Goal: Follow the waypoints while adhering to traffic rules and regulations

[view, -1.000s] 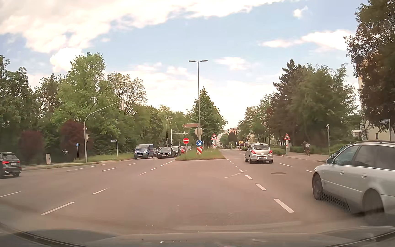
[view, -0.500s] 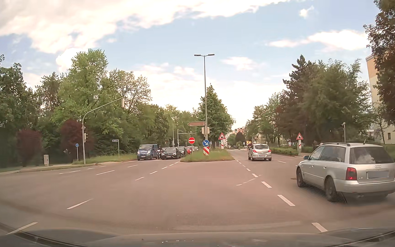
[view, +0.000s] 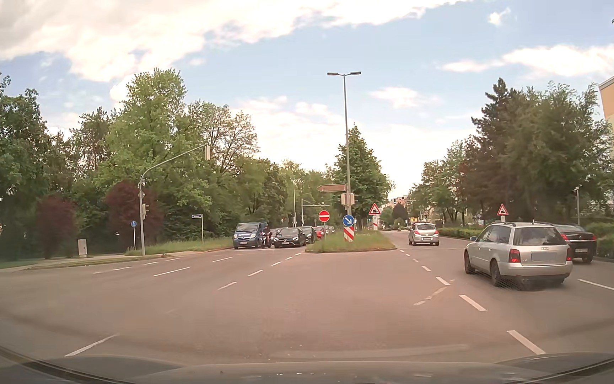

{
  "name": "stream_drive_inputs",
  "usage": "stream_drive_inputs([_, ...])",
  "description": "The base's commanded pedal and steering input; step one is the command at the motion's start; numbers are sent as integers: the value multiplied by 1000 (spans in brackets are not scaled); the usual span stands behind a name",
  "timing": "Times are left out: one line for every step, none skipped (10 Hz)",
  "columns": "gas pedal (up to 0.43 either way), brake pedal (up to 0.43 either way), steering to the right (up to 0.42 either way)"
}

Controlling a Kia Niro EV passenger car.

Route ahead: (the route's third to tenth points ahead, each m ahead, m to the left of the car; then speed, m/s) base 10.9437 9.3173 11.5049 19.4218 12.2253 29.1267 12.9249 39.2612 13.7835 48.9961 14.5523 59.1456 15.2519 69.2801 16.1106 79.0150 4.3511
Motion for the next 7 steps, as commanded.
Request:
stream_drive_inputs([0,18,-188])
stream_drive_inputs([0,18,-193])
stream_drive_inputs([0,18,-211])
stream_drive_inputs([8,18,-234])
stream_drive_inputs([8,18,-259])
stream_drive_inputs([47,18,-270])
stream_drive_inputs([118,18,-287])
